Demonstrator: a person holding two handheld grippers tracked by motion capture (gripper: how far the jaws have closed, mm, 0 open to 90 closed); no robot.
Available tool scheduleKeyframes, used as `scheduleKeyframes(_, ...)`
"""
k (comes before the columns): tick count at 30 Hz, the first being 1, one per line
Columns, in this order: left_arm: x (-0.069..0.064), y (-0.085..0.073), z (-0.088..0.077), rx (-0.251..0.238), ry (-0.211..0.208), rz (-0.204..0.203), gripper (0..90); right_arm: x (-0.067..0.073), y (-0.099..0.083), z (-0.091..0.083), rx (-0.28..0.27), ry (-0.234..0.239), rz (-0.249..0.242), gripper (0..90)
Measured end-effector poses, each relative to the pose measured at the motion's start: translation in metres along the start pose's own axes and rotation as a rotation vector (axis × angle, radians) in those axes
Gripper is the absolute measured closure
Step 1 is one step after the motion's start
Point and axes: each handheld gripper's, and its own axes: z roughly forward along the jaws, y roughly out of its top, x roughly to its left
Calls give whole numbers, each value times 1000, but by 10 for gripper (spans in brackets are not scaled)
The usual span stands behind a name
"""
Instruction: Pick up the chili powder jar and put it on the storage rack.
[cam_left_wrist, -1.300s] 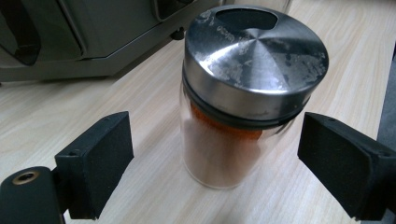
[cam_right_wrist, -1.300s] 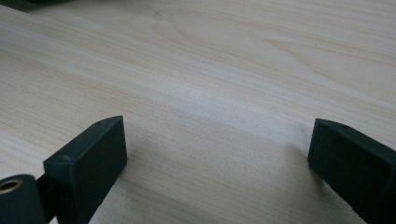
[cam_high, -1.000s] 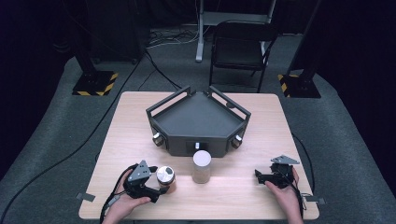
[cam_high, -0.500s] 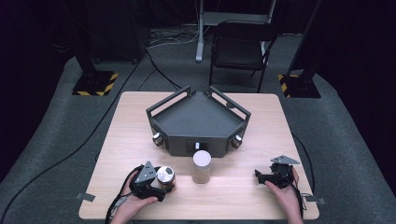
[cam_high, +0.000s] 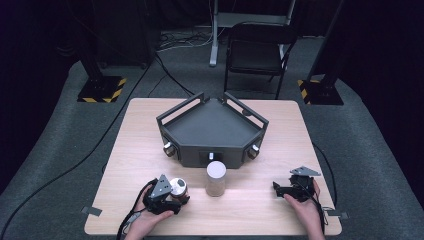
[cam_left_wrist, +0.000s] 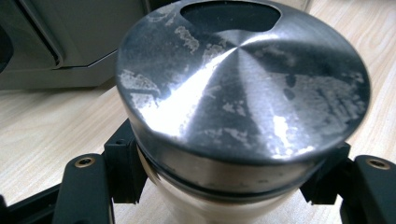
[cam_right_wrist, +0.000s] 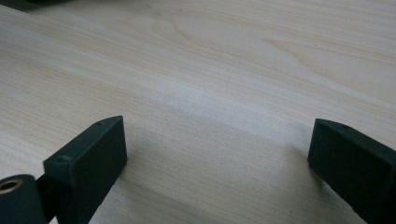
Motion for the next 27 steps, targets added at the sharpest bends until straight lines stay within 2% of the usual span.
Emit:
scheduleKeyframes(17, -6, 1, -1, -4, 46, -43, 313, 0, 0, 0, 0, 0, 0, 41)
scheduleKeyframes(27, -7, 5, -9, -54, 72, -58, 313, 0, 0, 0, 0, 0, 0, 41)
